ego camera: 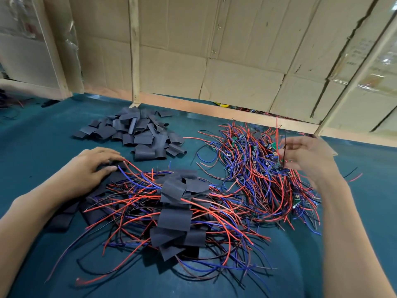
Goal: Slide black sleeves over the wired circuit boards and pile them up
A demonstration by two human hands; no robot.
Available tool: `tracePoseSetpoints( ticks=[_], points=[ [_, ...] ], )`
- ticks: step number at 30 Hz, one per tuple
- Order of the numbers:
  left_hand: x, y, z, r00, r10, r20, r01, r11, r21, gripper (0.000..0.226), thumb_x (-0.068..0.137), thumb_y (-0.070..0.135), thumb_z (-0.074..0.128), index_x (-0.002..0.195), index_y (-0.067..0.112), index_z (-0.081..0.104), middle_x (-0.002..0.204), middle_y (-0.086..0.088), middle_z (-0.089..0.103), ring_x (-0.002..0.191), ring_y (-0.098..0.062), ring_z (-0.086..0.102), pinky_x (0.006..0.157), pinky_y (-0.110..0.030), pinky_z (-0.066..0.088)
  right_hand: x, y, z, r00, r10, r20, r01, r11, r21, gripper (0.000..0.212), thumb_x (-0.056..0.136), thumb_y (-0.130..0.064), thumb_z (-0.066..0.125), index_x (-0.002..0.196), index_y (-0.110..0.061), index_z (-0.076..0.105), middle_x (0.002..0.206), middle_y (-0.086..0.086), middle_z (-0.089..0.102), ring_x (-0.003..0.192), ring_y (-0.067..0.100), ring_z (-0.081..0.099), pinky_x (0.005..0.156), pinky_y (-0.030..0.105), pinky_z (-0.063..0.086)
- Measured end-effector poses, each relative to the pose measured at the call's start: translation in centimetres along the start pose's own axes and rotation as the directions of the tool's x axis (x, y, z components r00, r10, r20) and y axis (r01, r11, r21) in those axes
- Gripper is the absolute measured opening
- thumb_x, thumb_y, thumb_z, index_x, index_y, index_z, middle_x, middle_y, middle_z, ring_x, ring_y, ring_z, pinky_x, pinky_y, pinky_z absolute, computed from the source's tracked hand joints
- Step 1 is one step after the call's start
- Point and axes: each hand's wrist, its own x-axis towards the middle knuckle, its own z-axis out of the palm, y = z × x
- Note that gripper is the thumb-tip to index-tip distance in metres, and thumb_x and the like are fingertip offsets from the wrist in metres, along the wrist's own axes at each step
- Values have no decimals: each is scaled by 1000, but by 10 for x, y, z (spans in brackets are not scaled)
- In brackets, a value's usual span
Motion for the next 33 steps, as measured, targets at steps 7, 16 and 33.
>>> tracePoseSetpoints(
  ticks=[7,16,33],
  points=[
    [4,-2,1,997,19,73,-15,999,-44,32,92,2,62,92,33,56,113,7,66,113,-32,58,97,-54,45,0,-6,4,962,-247,-118,261,957,128,33,90,7,63,93,-24,55,97,11,56,85,31,72,65,47,64],
    [3,-5,7,997,-39,-65,40,999,24,52,97,11,58,146,25,47,115,-2,58,106,-27,48,95,-36,37,2,-6,8,940,-311,-137,336,911,239,47,75,3,82,104,-21,54,83,-4,64,76,13,69,64,28,58],
    [10,-12,-2,923,-364,-121,382,905,189,23,93,9,63,114,11,73,137,-17,54,134,-34,41,109,-41,26,-26,-57,6,794,-422,-438,569,769,290,20,87,-20,76,106,-14,71,89,-2,71,80,22,65,70,35,61]
  ],
)
